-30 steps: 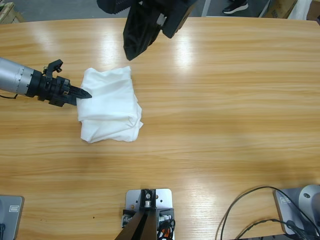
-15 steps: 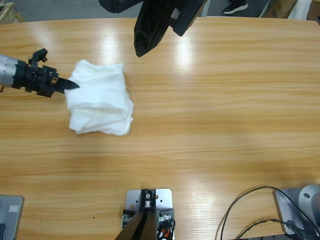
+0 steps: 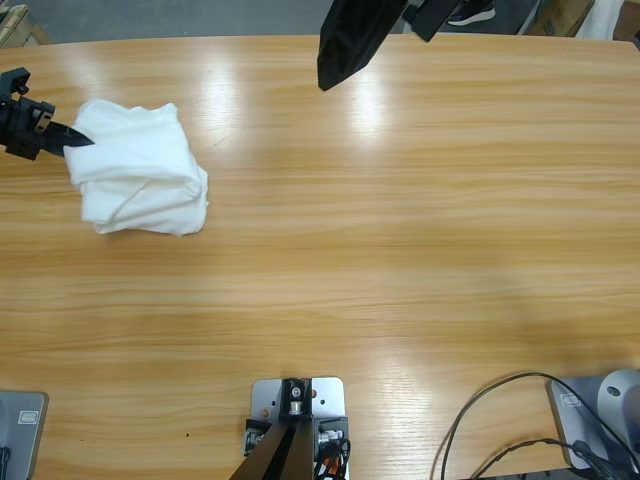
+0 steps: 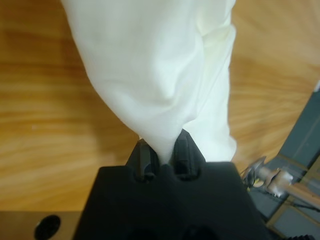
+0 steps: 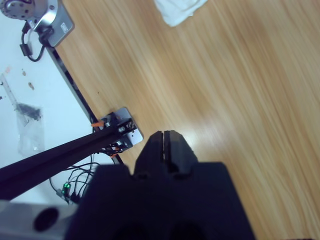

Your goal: Fold clothes

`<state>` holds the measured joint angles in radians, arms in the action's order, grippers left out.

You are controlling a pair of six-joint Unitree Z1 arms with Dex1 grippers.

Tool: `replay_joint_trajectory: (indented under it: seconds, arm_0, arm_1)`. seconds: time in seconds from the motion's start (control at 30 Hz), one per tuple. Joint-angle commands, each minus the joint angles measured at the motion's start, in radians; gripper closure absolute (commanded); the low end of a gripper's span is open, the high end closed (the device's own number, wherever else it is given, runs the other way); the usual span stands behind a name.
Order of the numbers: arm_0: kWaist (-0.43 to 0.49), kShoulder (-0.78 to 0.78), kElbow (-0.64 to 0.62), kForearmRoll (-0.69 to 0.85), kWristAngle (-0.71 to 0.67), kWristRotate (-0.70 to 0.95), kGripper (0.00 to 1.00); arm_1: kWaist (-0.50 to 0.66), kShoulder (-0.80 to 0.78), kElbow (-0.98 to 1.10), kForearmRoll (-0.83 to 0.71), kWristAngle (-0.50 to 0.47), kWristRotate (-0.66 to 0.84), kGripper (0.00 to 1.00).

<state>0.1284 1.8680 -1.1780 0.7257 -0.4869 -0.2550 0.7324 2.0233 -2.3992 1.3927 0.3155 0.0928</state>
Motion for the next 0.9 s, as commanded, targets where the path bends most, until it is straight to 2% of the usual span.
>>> replay_joint_trajectory:
  seconds: [0.03, 0.13, 0.3, 0.73, 0.9]
  arm_0:
    - [0.069, 0.091, -0.171, 0.305, 0.082, 0.124, 1.0]
    - [0.138, 0.115, -0.215, 0.367, 0.106, 0.125, 1.0]
    - [0.26, 0.18, -0.229, 0.379, 0.106, 0.12, 1.0]
    - [0.363, 0.324, -0.328, 0.377, 0.142, 0.106, 1.0]
    - [0.387, 0.388, -0.531, 0.493, 0.143, 0.101, 1.0]
  arm_1:
    - [-0.039, -0.013, 0.016, 0.213, -0.003, -0.022, 1.0]
    - [-0.057, -0.028, 0.023, 0.215, 0.003, -0.033, 1.0]
    - [-0.084, -0.066, 0.034, 0.215, 0.014, -0.046, 1.0]
    - [-0.12, -0.126, 0.099, 0.215, 0.023, -0.068, 1.0]
    - [-0.126, -0.139, 0.123, 0.215, 0.02, -0.074, 1.0]
